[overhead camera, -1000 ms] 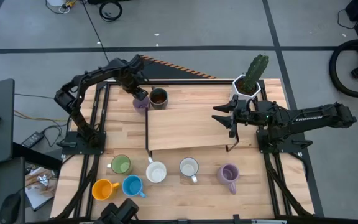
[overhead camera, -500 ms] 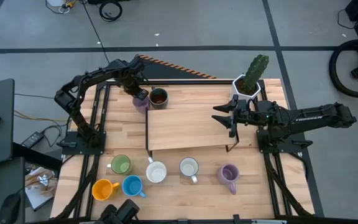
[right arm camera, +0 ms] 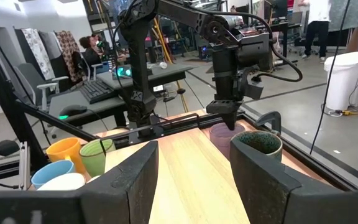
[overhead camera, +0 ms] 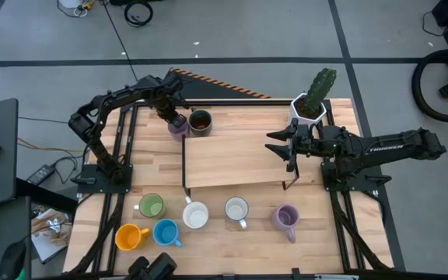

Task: Place coffee mugs
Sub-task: Put the top purple mug on the shelf

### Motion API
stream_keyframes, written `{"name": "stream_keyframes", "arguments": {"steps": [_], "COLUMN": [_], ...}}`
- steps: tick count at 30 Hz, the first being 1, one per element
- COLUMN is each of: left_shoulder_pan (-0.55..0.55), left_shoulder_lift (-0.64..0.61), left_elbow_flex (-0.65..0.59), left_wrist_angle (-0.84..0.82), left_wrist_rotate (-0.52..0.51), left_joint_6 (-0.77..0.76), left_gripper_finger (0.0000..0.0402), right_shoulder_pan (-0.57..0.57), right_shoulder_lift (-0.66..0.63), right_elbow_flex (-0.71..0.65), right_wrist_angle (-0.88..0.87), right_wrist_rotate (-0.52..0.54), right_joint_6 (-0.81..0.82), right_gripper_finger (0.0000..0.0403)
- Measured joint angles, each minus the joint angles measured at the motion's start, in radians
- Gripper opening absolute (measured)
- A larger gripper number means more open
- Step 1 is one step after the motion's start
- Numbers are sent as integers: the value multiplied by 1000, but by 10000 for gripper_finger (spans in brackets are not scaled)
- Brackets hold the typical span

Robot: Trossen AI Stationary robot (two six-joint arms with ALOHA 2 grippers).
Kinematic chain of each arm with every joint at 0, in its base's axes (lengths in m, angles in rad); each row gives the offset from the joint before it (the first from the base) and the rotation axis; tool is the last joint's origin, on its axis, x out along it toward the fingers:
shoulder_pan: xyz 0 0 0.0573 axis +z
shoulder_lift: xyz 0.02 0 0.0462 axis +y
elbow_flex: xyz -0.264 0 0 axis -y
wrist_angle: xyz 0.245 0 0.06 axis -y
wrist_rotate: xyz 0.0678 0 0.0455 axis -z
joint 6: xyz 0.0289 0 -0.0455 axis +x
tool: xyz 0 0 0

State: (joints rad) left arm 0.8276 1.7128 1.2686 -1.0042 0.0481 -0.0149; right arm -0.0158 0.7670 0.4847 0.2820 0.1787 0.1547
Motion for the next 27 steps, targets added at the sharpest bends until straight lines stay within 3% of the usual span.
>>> {"name": "stream_keyframes", "arguments": {"steps": [14, 27], "left_shoulder_pan": [0, 0], "left_shoulder_lift": [-6, -7], "left_elbow_flex": [74, 264], "left_wrist_angle": [-105, -235], "left_wrist_rotate": [-2, -23], "left_joint_6": [50, 61], "left_gripper_finger": [20, 20], "right_shoulder_pan": [0, 0], "right_shoulder_lift": [0, 0], "right_elbow_flex": [0, 0], "right_wrist_angle": [0, 0], "right_wrist_rotate": [0, -8], "right_joint_6": [1, 1], "right_gripper_finger": [203, 203]}}
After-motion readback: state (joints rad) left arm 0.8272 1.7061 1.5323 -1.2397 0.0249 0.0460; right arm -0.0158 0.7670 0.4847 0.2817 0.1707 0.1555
